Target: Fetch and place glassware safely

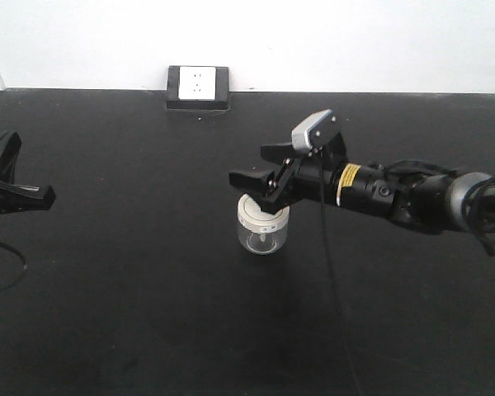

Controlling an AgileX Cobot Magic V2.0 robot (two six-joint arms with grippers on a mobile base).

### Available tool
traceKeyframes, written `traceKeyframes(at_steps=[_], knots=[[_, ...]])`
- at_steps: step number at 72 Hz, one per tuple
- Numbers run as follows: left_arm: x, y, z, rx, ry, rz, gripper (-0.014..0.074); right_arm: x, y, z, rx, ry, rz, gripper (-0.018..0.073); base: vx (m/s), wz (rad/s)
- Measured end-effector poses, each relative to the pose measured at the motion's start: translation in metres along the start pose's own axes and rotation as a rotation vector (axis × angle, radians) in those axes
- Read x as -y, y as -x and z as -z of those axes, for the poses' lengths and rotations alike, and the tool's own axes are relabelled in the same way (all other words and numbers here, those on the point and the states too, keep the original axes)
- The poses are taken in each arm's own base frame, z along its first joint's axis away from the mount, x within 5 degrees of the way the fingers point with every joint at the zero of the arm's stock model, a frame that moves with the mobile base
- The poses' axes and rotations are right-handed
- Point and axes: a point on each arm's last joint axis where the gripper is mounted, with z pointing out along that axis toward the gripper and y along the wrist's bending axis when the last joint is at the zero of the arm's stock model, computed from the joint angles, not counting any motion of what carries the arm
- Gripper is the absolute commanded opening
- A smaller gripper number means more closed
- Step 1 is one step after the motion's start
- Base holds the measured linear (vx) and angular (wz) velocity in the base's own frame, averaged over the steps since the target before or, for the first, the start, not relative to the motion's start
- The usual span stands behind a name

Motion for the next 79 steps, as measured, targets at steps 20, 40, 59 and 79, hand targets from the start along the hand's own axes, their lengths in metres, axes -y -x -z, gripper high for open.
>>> traceKeyframes(at_steps=[20, 40, 59, 79], knots=[[0.0, 0.0, 0.0, 0.0, 0.0, 0.0, -0.0007, -0.016, 0.06, 0.031, -0.029, -0.073, 0.002, 0.0027, 0.0, 0.0], [0.0, 0.0, 0.0, 0.0, 0.0, 0.0, -0.0007, -0.031, 0.108, 0.087, 0.048, -0.243, -0.055, -0.0008, 0.0, 0.0], [0.0, 0.0, 0.0, 0.0, 0.0, 0.0, -0.0007, -0.032, 0.102, 0.17, 0.084, -0.507, -0.125, -0.0004, 0.0, 0.0], [0.0, 0.0, 0.0, 0.0, 0.0, 0.0, -0.0007, -0.056, 0.082, 0.228, 0.076, -0.769, -0.162, -0.0003, 0.0, 0.0]])
